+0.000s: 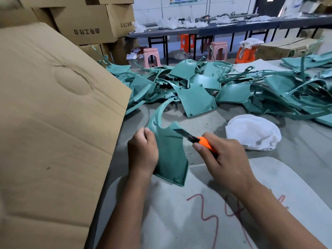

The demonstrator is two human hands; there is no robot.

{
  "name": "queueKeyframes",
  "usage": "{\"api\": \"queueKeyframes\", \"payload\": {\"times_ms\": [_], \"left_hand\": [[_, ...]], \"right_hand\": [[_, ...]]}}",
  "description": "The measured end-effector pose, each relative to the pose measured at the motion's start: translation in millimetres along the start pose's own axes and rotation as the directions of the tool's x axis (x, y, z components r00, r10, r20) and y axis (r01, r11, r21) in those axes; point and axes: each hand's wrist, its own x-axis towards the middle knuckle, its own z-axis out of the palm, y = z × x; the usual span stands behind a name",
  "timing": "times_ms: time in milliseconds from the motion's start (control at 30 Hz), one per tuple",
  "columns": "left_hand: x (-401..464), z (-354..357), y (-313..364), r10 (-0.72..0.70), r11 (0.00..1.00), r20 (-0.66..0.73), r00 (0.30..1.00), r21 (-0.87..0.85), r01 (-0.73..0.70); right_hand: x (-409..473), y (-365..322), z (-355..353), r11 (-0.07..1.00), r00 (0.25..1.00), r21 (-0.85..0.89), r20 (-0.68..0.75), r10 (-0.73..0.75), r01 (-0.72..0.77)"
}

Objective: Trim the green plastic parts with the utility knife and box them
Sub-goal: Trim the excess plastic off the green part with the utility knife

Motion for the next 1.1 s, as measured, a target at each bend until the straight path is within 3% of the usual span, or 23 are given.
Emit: {"api": "queueKeyframes", "payload": {"times_ms": [100,300,533,733,867,1000,1100], "left_hand": [[1,-4,1,0.079,0.995,-0.056,0.995,0.062,-0.075],[7,-21,0,0.148,0.972,-0.114,0.982,0.201,-0.123],[4,-26,4,0.211,0.949,-0.111,0.971,0.263,-0.176],[11,-26,-7,0.120,0.976,-0.148,0.982,0.198,-0.089],[13,-23,-10,0.039,0.990,-0.162,0.986,0.142,-0.016],[22,-22,-17,-0.121,0.989,-0.168,0.978,0.067,0.133],[23,-18,-18,-0.185,0.981,-0.154,0.971,0.020,0.191]], "right_hand": [[2,4,-1,0.991,0.997,-0.133,0.073,-0.021,0.031],[-1,28,-18,0.978,0.931,-0.191,0.366,-0.003,0.079],[4,25,-5,0.945,0.990,-0.325,0.141,0.030,0.017],[0,26,-5,0.958,0.921,-0.217,0.378,-0.096,0.189],[2,25,-13,0.982,0.884,-0.053,0.447,-0.137,0.179],[-2,17,-7,0.998,0.958,0.037,0.280,-0.059,0.050],[-2,5,7,0.993,0.986,-0.103,0.162,-0.037,0.055]]}}
